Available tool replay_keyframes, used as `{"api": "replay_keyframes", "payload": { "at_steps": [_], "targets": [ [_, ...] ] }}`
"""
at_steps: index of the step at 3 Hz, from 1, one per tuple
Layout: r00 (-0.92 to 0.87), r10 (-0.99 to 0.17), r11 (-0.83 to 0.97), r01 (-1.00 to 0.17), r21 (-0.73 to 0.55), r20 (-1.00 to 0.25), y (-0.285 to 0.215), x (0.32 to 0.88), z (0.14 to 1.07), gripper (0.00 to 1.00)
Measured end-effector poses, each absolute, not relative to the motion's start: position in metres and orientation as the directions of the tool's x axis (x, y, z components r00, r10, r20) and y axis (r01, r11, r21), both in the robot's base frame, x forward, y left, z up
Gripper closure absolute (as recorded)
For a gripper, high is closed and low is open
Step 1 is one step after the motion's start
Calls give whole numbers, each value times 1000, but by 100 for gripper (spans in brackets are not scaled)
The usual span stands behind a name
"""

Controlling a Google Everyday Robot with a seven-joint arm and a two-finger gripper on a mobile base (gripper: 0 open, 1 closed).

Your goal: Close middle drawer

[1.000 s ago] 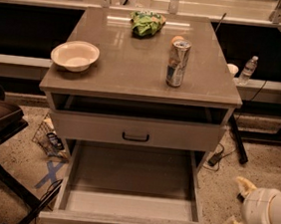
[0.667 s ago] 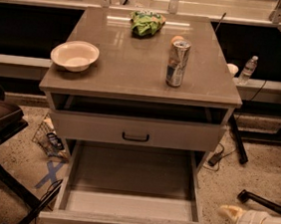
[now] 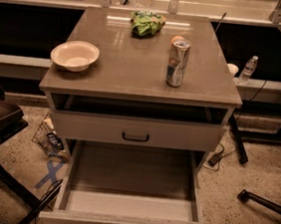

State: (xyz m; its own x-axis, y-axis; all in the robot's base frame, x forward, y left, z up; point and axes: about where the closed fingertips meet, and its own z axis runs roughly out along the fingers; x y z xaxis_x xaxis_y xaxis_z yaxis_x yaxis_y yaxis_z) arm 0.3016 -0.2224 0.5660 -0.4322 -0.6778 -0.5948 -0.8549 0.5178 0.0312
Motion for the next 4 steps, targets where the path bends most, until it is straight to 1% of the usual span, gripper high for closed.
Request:
{"api": "replay_keyframes", "payload": {
  "at_steps": [1, 2, 4],
  "targets": [
    [-430, -681, 517, -855, 26, -593, -222, 302, 568, 100],
    [-430, -680, 517, -855, 27, -593, -222, 302, 568, 100],
    [-456, -617, 512, -852, 114, -641, -224, 331, 487, 100]
  ]
}}
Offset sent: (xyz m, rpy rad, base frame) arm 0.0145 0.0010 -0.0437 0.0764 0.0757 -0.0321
